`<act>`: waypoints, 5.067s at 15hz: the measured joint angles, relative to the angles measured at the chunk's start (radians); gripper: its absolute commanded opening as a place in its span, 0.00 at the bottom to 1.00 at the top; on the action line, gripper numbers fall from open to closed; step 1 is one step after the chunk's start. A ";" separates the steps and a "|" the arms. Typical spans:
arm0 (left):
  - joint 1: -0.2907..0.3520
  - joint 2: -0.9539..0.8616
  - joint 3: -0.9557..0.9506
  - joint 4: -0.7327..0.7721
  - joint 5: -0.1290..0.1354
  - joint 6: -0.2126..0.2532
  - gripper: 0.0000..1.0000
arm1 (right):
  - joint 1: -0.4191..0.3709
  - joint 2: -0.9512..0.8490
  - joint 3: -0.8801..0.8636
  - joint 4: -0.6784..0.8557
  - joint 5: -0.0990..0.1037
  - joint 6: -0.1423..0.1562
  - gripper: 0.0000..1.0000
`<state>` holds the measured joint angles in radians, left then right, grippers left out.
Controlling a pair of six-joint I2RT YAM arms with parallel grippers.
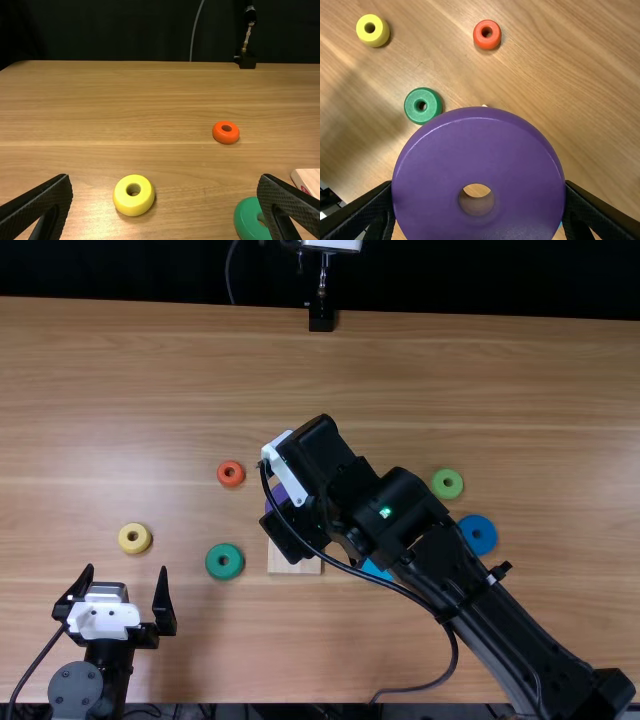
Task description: Build the Hanoi tower: stack the rings onto the peg from bottom to top in this color order: purple, dark blue, light blue, dark green, light green, yellow, orange.
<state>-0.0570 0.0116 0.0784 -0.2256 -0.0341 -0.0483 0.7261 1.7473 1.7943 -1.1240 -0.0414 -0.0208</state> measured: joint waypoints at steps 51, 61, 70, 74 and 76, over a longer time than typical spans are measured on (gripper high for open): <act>0.000 0.000 0.000 0.000 0.000 0.000 1.00 | 0.000 0.055 0.005 -0.040 0.001 -0.032 0.00; 0.000 0.000 0.000 0.000 0.000 0.000 1.00 | 0.000 0.055 0.004 -0.043 0.001 -0.033 0.00; 0.000 0.000 0.000 0.000 0.000 0.000 1.00 | 0.000 0.055 -0.009 -0.039 0.001 -0.032 0.20; 0.000 0.000 0.000 0.000 0.000 0.000 1.00 | 0.000 0.057 -0.009 -0.042 0.005 -0.030 1.00; 0.000 0.000 0.000 0.000 0.000 0.000 1.00 | 0.000 0.076 -0.009 -0.042 0.008 -0.029 1.00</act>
<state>-0.0570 0.0120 0.0784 -0.2260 -0.0341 -0.0483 0.7258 1.8229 1.7851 -1.1656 -0.0330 -0.0498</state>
